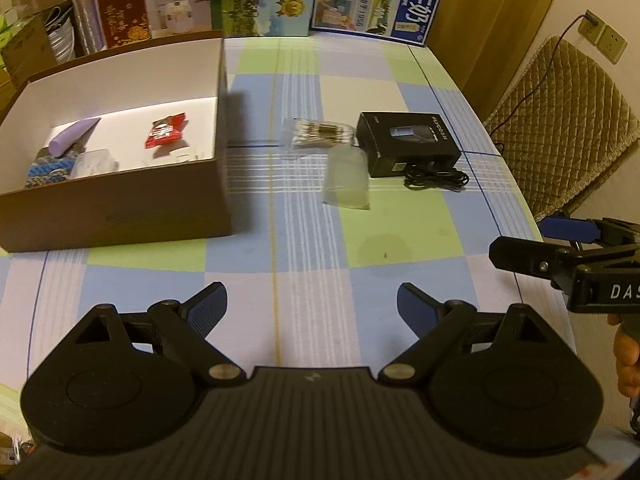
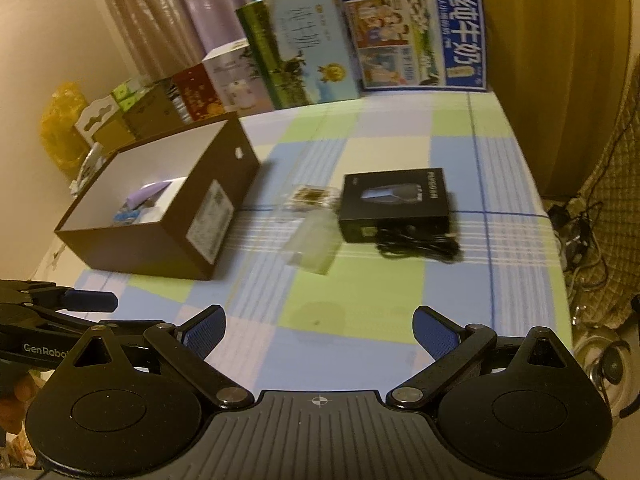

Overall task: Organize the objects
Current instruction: 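Withdraw both tools from the box toward the clear cup and black box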

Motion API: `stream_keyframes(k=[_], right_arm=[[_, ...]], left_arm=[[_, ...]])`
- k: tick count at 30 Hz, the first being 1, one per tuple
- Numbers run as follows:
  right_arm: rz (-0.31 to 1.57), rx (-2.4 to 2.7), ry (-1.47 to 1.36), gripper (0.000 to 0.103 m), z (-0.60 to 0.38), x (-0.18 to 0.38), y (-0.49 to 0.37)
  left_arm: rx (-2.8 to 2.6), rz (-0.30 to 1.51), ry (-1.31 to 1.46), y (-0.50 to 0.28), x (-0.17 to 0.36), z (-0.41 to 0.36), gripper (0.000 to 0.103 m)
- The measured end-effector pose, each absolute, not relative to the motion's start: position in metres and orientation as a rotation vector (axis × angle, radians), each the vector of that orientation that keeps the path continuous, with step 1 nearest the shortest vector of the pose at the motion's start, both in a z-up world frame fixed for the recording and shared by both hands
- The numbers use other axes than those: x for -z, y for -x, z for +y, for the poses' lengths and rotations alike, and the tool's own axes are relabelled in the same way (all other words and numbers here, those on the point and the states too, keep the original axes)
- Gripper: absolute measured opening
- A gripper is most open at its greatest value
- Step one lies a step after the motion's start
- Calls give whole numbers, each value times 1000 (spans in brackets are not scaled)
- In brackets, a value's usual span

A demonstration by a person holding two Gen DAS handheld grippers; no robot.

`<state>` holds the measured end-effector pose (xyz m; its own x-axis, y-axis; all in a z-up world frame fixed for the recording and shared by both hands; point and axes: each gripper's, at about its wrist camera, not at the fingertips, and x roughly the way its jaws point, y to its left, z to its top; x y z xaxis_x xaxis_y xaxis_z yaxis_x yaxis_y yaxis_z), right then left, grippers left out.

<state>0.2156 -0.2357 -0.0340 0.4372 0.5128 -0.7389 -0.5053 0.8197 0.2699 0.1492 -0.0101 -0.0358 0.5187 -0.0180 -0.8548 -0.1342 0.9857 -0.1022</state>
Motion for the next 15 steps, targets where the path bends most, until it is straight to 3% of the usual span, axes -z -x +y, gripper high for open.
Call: stream_keyframes(k=[15], right_arm=[[912, -527, -49, 97, -258, 47, -260]], left_arm=[[-27, 996, 83, -214, 49, -47, 90]])
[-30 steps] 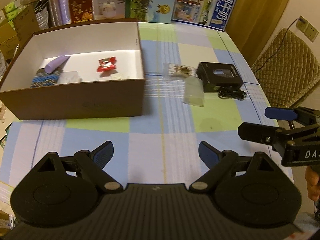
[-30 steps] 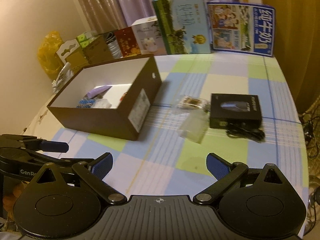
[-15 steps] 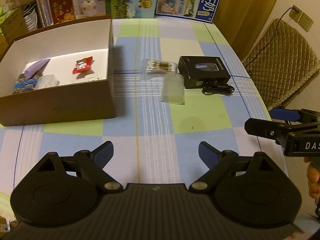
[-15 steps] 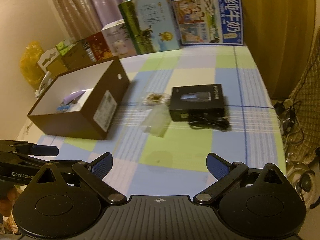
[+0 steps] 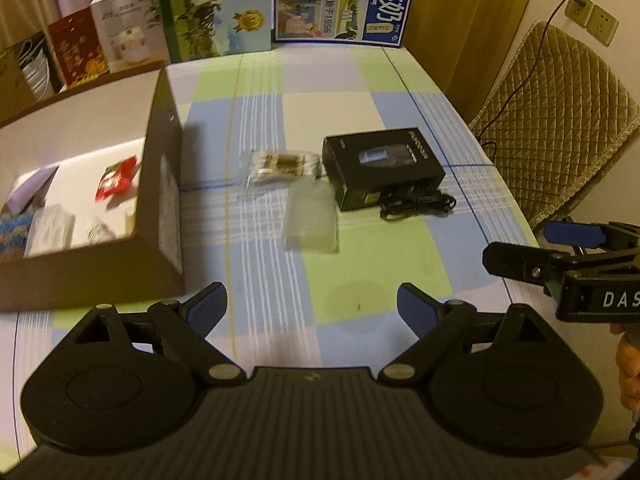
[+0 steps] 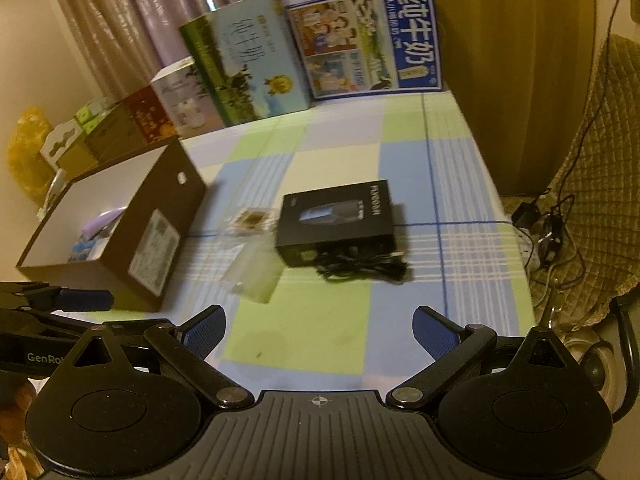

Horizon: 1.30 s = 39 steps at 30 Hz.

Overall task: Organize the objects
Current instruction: 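Withdraw both tools from the box toward the clear cup and black box, then grasp the clear plastic cup with the left gripper while the right grasps the black cable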

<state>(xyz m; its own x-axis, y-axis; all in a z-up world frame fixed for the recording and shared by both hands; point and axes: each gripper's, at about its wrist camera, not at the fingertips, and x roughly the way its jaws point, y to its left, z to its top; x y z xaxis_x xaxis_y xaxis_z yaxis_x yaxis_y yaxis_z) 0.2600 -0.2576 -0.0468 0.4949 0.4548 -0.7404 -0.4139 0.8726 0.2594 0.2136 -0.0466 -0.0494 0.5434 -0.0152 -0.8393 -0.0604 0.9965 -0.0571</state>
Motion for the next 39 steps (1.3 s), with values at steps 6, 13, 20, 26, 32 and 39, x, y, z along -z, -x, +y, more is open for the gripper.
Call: stream_keyframes(k=[6, 13, 20, 26, 32, 39], right_arm=[[916, -477, -81, 97, -265, 59, -282], [917, -424, -106, 97, -267, 77, -306], [940, -402, -107, 97, -261, 93, -324], [958, -389, -111, 97, -259, 104, -334], [958, -390, -82, 97, -249, 113, -339], [944, -401, -28, 97, -228, 128, -346]], left_arm=[[-17, 997, 54, -247, 63, -53, 89], [-23, 1021, 20, -287, 87, -49, 88], [-8, 1079, -13, -325, 119, -45, 79], [15, 1139, -6, -344, 142, -38, 68], [26, 1155, 17, -356, 153, -33, 55], [-9, 1126, 42, -349, 153, -23, 47]])
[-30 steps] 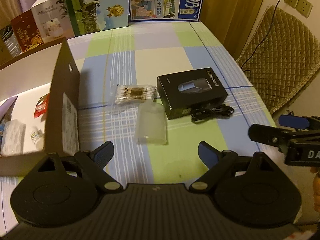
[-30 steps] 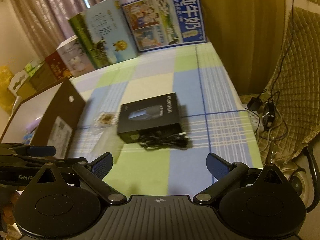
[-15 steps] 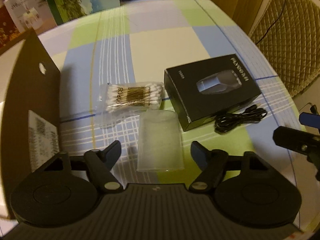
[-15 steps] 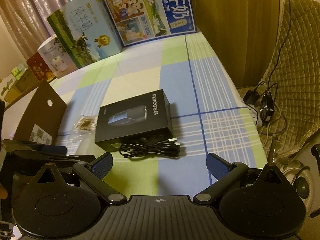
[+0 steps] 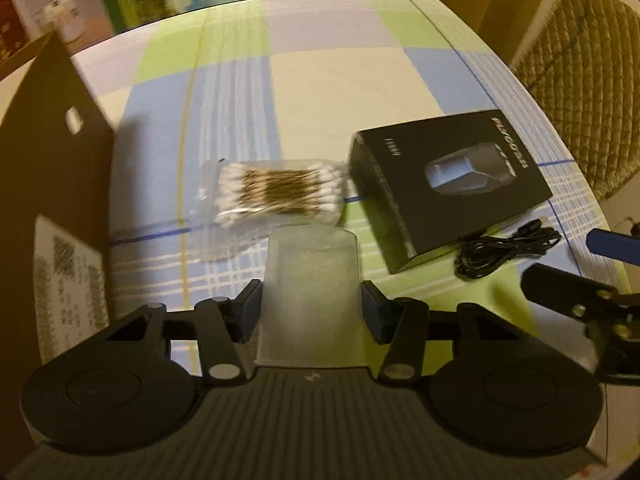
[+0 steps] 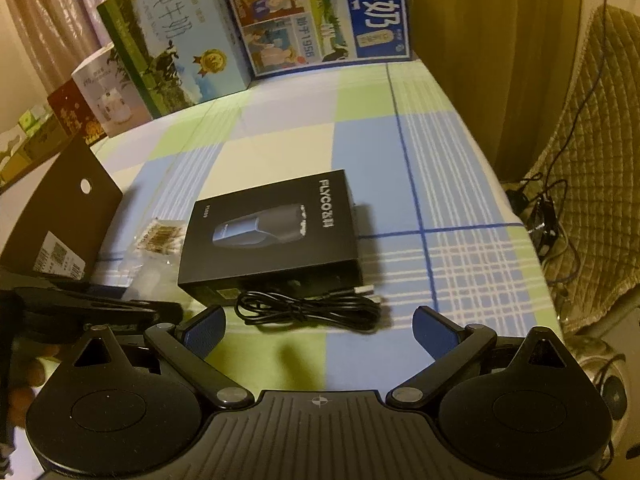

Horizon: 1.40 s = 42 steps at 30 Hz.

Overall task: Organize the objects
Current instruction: 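Grasp the clear plastic cup with the left gripper while the right grasps the black cable, then carry the clear cup and black cable over the brown box with both tools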

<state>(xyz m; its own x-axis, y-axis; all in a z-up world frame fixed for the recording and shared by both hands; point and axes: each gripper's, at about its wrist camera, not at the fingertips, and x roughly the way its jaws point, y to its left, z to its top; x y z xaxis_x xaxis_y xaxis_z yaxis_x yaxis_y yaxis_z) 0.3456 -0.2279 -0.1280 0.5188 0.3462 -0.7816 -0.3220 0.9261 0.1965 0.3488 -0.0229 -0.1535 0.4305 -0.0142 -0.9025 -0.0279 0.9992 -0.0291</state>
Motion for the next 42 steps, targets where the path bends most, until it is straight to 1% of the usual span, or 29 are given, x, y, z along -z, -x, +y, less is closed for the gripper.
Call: stream_keyframes(k=[8, 13, 16, 22, 32, 42], right_arm=[[953, -384, 53, 97, -205, 149, -354], [961, -360, 54, 97, -198, 158, -359], [959, -348, 47, 95, -198, 161, -361], [959, -369, 73, 93, -202, 159, -354], [954, -428, 25, 93, -220, 133, -331], [890, -514, 4, 93, -221, 94, -309]], left_arm=[[-97, 1117, 75, -340, 151, -2, 47], [-116, 1117, 86, -339, 152, 5, 47], [-116, 1119, 86, -337, 155, 5, 47], [-100, 1119, 85, -331, 156, 1, 47], [-77, 1098, 100, -309, 141, -4, 47], [-48, 1010, 133, -277, 92, -9, 47]])
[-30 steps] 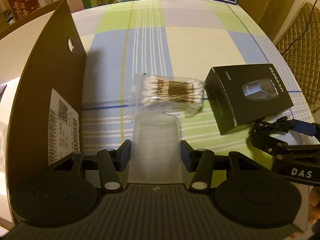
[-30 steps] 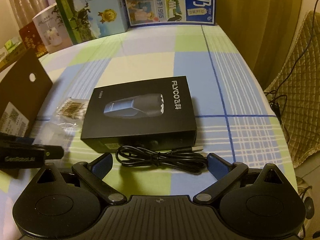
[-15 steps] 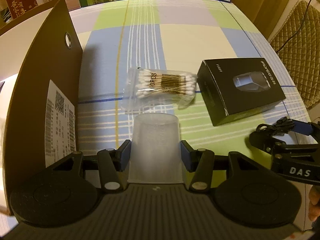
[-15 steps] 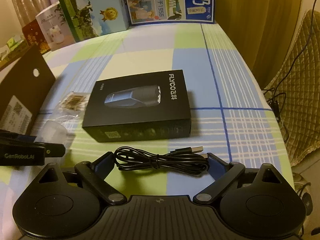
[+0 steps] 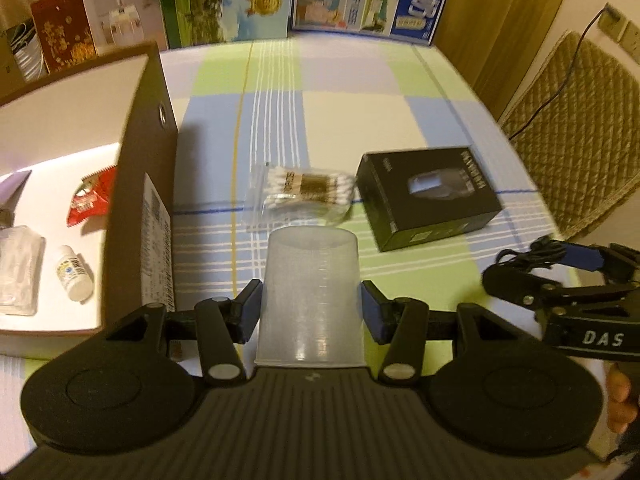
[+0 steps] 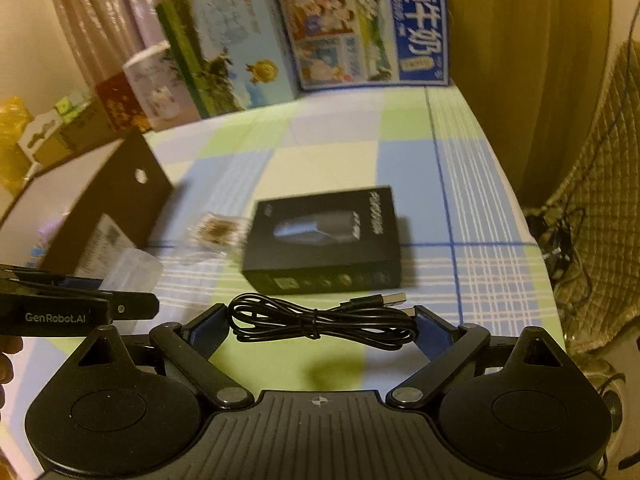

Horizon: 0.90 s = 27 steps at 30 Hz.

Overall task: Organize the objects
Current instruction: 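Carry the clear cup and black cable over the brown box with both tools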

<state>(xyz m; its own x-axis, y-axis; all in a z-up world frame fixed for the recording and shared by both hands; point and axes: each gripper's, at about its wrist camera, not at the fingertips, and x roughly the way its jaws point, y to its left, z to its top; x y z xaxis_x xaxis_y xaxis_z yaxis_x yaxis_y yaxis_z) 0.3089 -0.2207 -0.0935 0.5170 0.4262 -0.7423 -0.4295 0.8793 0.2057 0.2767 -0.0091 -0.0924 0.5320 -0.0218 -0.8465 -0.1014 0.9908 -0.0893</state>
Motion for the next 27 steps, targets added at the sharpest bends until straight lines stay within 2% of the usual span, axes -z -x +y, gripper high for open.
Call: stream_keyframes(k=[13, 27], right_arm=[[805, -651, 21, 93, -179, 44, -284], [747, -848, 46, 93, -70, 18, -253]], left_arm=[[-94, 871, 156, -231, 27, 24, 47], [-224, 825, 180, -180, -1, 116, 47]])
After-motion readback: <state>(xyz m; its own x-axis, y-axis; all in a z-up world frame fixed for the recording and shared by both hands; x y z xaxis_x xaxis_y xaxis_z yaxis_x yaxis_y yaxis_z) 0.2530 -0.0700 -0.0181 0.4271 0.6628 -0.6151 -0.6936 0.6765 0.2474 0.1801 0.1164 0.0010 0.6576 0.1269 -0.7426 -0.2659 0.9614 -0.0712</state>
